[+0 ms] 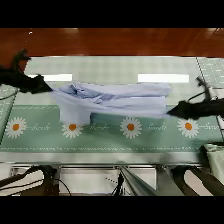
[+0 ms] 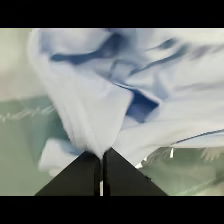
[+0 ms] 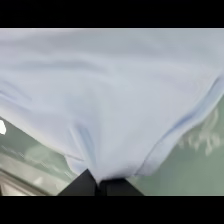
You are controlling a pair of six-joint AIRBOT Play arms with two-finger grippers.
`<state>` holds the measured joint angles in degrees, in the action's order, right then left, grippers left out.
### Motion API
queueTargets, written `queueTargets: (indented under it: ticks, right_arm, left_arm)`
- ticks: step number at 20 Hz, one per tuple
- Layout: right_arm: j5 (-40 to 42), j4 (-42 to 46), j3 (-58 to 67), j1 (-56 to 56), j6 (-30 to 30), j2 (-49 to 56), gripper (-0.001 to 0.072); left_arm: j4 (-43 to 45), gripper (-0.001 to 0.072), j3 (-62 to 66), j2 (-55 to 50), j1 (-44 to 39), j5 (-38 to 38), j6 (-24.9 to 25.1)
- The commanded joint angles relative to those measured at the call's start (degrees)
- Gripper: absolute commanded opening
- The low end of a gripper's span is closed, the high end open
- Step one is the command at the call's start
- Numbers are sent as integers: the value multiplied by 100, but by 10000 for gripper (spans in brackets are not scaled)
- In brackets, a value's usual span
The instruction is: Fold the shirts.
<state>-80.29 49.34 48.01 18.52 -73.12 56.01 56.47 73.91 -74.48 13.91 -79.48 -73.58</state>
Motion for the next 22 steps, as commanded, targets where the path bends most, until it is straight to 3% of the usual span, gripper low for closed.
queueTargets:
  ticks: [1, 8, 10, 13, 16, 22]
  right_arm:
    - [-57, -562, 1768, 212, 11, -627, 26]
    - [2216, -455, 4345, 262, -271, -1200, 25]
    - [2227, -192, 4750, 262, -450, -1233, 26]
    - [1547, 308, 5396, 262, -671, -1233, 26]
    - [675, 866, 5882, 260, -1067, -1318, 26]
    - [-1211, 1652, 5925, 260, -1327, -1753, 25]
  left_arm:
    - [-739, 30, 981, 1102, 0, 420, -173]
    - [-824, 30, 1971, 3582, 0, 3136, -142]
    - [-411, 30, 1974, 4146, 0, 3257, -146]
    - [372, 29, 1976, 4809, 0, 2605, -302]
    - [940, 29, 1980, 5167, 0, 1628, -901]
    - [1069, 28, 2087, 5160, 9, -448, -1032]
